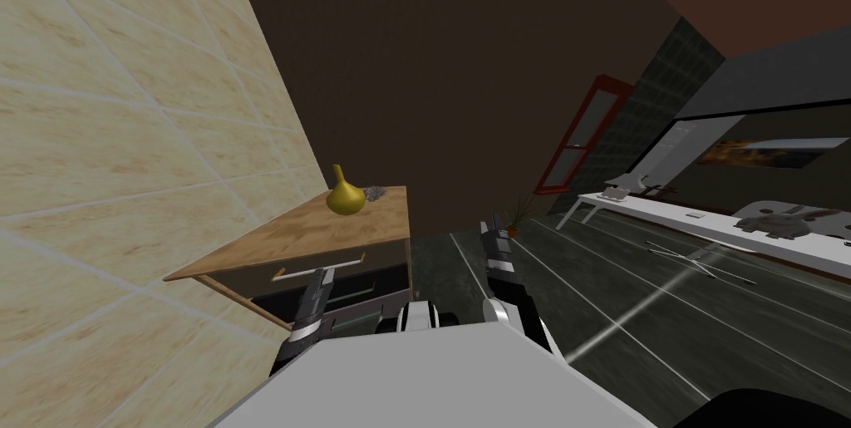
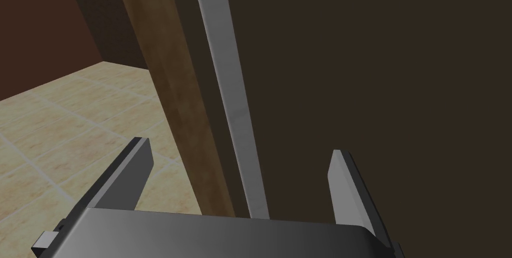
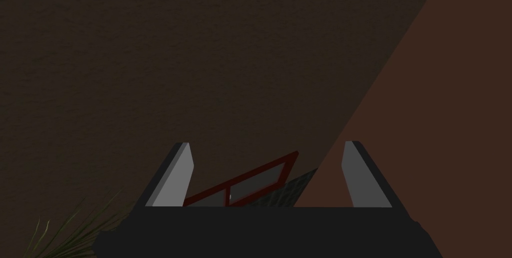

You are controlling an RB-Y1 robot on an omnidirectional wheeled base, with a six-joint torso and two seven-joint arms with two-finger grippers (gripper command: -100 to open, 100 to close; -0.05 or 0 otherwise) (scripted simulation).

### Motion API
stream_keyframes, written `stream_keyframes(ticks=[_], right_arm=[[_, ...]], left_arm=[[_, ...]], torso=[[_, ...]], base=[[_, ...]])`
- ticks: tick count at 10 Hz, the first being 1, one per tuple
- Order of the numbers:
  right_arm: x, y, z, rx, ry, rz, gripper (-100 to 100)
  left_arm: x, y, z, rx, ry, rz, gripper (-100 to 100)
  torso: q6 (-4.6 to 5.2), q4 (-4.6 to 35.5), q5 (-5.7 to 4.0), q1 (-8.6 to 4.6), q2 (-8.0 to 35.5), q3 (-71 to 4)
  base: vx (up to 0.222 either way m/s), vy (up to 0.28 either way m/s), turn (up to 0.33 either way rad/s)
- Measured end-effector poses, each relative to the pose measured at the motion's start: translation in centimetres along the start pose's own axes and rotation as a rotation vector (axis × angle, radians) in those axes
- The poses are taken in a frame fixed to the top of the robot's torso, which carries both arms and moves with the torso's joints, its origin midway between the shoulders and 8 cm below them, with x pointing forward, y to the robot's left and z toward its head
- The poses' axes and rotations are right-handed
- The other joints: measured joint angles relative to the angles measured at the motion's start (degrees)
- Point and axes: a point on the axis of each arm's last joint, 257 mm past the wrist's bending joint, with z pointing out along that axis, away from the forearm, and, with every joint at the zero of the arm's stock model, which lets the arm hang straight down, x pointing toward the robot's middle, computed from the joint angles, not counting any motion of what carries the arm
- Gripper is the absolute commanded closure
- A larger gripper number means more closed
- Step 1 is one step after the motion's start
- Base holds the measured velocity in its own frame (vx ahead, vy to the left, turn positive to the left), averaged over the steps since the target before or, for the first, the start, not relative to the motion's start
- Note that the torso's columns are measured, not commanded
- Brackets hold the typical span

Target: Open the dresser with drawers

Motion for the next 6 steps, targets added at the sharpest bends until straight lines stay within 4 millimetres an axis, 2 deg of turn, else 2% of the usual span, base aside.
stream_keyframes(ticks=[1,2,4,6], right_arm=[[0.0,0.0,0.0,0.000,0.000,0.000,0],[0.0,0.0,0.0,0.000,0.000,0.000,0],[0.0,0.0,0.0,0.000,0.000,0.000,0],[0.0,0.0,0.0,0.000,0.000,0.000,0]], left_arm=[[-0.3,0.2,0.9,0.001,0.002,0.000,-100],[-0.3,0.3,1.0,-0.002,0.002,-0.001,100],[0.3,0.4,-0.6,-0.014,-0.001,-0.003,100],[0.8,-0.4,-1.9,0.002,-0.004,-0.003,100]], torso=[[0.00,0.00,0.00,-0.01,0.00,0.00],[-0.01,-0.02,0.03,0.11,-0.08,-0.04],[-0.01,0.05,-0.06,0.11,-0.07,-0.08],[-0.04,-0.12,0.11,0.12,-0.12,-0.03]], base=[[-0.020,-0.031,0.004],[0.015,0.028,-0.021],[0.030,0.053,-0.015],[0.032,0.052,-0.012]])
